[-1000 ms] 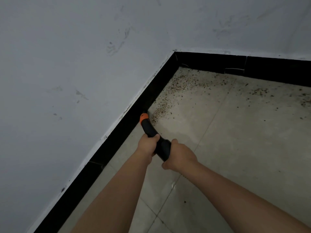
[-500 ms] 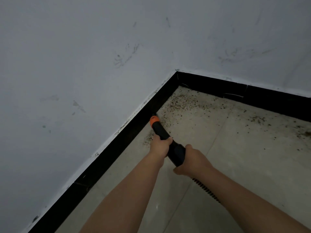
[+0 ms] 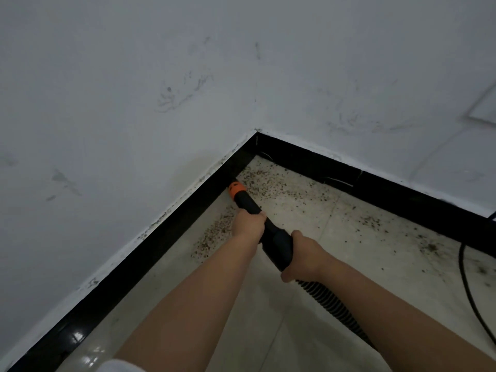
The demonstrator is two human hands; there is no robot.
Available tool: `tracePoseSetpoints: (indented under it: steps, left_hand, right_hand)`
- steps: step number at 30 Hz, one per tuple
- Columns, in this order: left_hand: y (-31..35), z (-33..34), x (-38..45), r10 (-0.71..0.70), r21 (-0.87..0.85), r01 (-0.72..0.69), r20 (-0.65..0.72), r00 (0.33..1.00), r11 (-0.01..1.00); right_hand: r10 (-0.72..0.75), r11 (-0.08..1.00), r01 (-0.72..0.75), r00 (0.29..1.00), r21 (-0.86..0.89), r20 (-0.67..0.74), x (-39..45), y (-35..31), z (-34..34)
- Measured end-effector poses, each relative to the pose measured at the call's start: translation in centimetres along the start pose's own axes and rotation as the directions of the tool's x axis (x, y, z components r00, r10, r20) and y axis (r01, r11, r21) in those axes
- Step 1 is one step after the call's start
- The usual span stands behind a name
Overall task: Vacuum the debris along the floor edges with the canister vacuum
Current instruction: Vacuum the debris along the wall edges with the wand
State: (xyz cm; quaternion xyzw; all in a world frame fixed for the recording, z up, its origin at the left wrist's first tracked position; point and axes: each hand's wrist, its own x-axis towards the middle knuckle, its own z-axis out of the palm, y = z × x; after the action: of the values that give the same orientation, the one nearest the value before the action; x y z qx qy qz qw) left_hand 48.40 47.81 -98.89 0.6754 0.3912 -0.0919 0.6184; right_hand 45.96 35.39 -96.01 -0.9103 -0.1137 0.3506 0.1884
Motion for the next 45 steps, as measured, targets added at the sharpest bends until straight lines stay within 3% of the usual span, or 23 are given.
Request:
tracePoseSetpoints:
  steps: [11, 31, 45]
  left_hand:
    - [2.4, 2.7, 3.7, 0.028, 0.041, -0.029, 0.029, 0.999, 0.999]
    - [6.9, 7.7, 5.5, 0.031, 0.165, -0.016, -0.087, 0.996, 0.986]
    - [5.7, 12.5, 2.0, 0.047, 0.162, -0.044, -0.017, 0.999, 0.986]
  right_hand:
    - [-0.007, 0.998, 0.008, 1.0, 0.067, -0.014, 3.9, 1.8, -2.2]
    - [-0.058, 0.991, 0.059, 0.998, 0.12, -0.009, 7.2, 4.5, -6.4]
    - [-0.004, 0.992, 0.008, 1.0, 0.128, -0.027, 4.3, 9.9, -7.2]
